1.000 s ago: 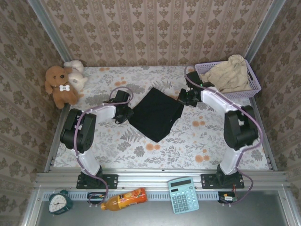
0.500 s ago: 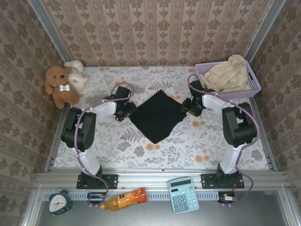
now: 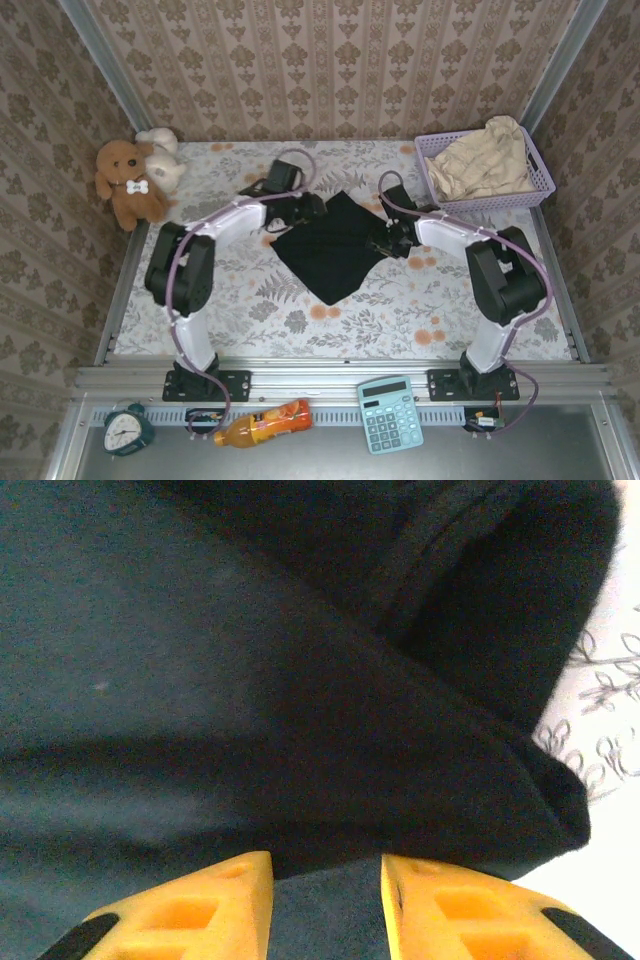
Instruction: Fold and stack the mixed laundry pile
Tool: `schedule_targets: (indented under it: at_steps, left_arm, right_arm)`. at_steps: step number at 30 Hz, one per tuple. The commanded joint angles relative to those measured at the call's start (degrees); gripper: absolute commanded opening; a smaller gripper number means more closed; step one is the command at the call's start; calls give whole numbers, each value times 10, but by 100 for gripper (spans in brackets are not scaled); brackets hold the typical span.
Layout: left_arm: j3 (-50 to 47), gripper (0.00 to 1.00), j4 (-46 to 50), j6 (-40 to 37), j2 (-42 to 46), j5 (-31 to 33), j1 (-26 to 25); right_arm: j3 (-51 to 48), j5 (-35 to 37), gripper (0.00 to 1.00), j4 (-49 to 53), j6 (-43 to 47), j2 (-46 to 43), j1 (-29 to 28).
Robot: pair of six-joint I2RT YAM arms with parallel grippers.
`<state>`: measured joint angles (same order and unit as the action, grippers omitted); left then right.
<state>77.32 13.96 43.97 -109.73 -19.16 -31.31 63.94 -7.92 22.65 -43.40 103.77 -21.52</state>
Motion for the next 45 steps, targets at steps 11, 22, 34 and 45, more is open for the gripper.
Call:
schedule_targets:
  at_steps: [11,22,34,45]
  left_arm:
    - [3,43,8,97,-110,122,-49]
    - [-293,41,-39,146,96,223,122]
    - [-289,43,83,-77,194,183,388]
    - [-133,68,168,-191,152,107,459]
  right_arm:
    - [54,19,69,59,56,-40,34]
    - [73,-8,71,76,91,-22,70]
    - [138,19,73,120,117,-19,107]
    - [334,102,100,177,169,88,251]
